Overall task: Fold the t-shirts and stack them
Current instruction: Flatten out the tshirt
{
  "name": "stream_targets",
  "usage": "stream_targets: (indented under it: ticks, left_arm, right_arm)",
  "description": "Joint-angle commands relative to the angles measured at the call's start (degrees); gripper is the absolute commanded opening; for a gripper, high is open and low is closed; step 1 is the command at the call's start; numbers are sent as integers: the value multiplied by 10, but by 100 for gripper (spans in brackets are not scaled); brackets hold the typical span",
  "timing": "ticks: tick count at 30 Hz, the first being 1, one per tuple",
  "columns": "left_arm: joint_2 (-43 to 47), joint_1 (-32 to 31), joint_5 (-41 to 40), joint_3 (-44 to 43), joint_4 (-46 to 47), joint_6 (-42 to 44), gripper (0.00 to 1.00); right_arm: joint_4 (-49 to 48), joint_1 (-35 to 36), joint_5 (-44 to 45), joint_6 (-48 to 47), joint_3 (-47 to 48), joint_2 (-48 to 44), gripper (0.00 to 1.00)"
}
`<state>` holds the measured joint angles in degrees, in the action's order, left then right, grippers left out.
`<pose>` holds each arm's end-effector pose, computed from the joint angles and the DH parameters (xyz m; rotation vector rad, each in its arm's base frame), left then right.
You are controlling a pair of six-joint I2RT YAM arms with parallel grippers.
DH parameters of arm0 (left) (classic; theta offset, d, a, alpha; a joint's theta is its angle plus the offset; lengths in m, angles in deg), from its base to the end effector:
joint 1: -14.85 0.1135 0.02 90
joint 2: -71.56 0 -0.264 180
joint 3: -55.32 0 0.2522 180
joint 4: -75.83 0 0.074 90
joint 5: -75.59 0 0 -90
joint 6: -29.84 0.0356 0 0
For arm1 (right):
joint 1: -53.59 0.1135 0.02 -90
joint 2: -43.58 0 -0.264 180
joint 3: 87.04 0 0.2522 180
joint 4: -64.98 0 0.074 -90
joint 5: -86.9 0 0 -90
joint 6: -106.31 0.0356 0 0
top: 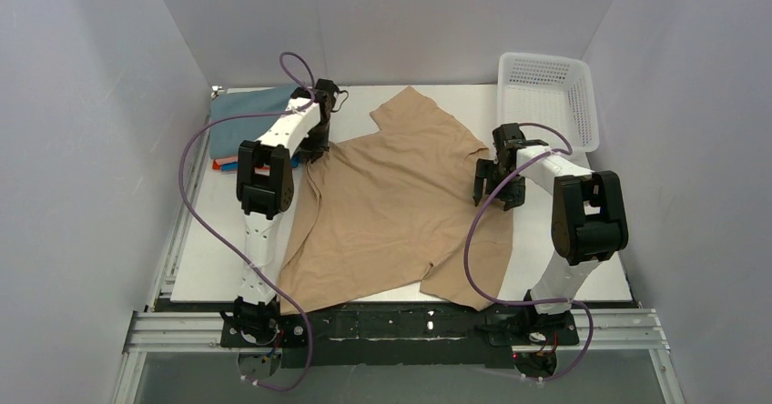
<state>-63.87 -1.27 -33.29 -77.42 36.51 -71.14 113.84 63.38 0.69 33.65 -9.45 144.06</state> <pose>0.5220 -0.1389 0.2149 -0.0656 2.2588 0.1292 0.3302 0.0546 0.1710 0.2004 2.8095 0.0155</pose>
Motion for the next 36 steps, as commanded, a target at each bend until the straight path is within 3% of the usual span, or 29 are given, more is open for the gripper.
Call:
stream_targets:
  ticks: [1,4,7,9,13,16,20,23,31,36]
  left_arm:
    - [61,44,-29,6,-62,7,19]
    - [81,48,-8,20,-63,1,39]
    - [105,48,-1,28,-77,-8,40]
    - [127,48,9,32,-93,-13,61]
    - [189,48,56,62,-109,-32,82]
    - [243,46,165,105,-96,-42,97]
    - [294,32,315,186,-23,-71,98]
    - [293,14,374,220,10,-96,98]
    - [186,-18,373,215,16,-130,98]
    - [152,-21,341,211,1,-128,98]
  right_arm:
    - [11,-6,15,-7,-6,-21,84]
    - [10,-6,14,-8,-6,-22,84]
    - [12,-5,17,-8,-5,-26,84]
    - [9,-5,17,-9,-6,-32,84]
    - [6,-5,5,-13,-4,-53,84]
    - [1,-3,-18,-20,-1,-74,84]
    - [-3,13,-55,-34,2,-101,84]
    - [-22,42,-80,-39,4,-114,84]
    - [-42,127,-141,11,118,19,85]
    - [-23,136,-140,44,170,99,84]
